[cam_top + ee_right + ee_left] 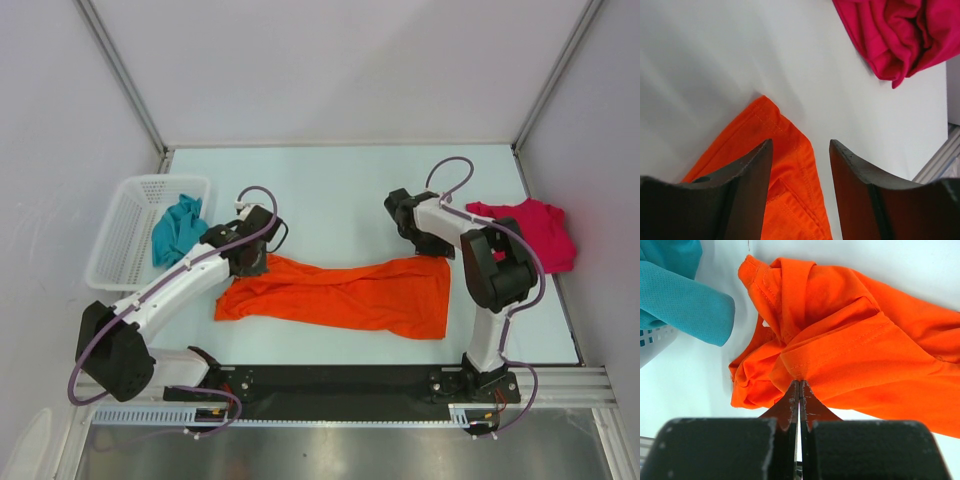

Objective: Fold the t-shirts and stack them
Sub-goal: Grap the side of the flattened tshirt furthest away from the robot with both arms

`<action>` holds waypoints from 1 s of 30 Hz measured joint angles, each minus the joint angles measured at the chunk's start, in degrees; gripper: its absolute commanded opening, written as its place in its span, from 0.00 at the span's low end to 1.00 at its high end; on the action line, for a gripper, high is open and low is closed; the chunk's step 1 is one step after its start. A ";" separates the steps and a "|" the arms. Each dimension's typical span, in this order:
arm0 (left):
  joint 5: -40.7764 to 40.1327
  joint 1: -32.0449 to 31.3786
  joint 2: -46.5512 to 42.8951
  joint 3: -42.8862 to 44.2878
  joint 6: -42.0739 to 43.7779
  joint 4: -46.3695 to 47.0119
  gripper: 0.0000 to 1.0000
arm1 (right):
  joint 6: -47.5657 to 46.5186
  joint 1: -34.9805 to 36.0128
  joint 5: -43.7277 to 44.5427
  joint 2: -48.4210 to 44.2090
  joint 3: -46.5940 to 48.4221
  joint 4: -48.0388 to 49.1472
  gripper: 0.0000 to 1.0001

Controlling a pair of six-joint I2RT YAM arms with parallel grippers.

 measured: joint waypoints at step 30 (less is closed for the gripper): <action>-0.46 0.00 1.53 2.47 0.59 -0.24 0.00 | -8.07 -1.95 -6.82 7.58 3.58 8.96 0.01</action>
